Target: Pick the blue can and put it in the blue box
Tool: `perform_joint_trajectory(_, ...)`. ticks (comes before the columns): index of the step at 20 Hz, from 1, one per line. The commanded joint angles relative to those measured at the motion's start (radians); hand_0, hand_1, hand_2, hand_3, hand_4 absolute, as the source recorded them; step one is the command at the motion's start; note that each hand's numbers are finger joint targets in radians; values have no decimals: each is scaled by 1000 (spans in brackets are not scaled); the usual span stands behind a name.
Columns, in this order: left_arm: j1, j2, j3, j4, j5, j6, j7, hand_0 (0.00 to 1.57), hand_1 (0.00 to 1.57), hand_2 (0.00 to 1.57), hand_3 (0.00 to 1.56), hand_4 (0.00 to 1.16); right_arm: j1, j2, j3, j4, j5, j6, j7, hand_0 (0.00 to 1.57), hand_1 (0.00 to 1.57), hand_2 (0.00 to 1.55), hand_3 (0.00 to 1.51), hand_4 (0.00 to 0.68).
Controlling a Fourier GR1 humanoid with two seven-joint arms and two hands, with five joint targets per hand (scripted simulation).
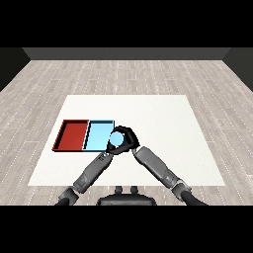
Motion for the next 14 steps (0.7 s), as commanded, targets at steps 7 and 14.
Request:
perform_joint_trajectory(7, -78, -32, 0, 65, 144, -63, -12, 1411, 1411, 1404, 1281, 599, 46, 3, -44, 29, -17, 55, -41, 1430, 1430, 1457, 1395, 574)
perform_joint_trajectory(14, -15, -33, 29, 38, 132, -63, -14, 1571, 1571, 1516, 1448, 1097, 45, 22, -46, -33, -68, 33, 39, 0, 0, 0, 0, 0)
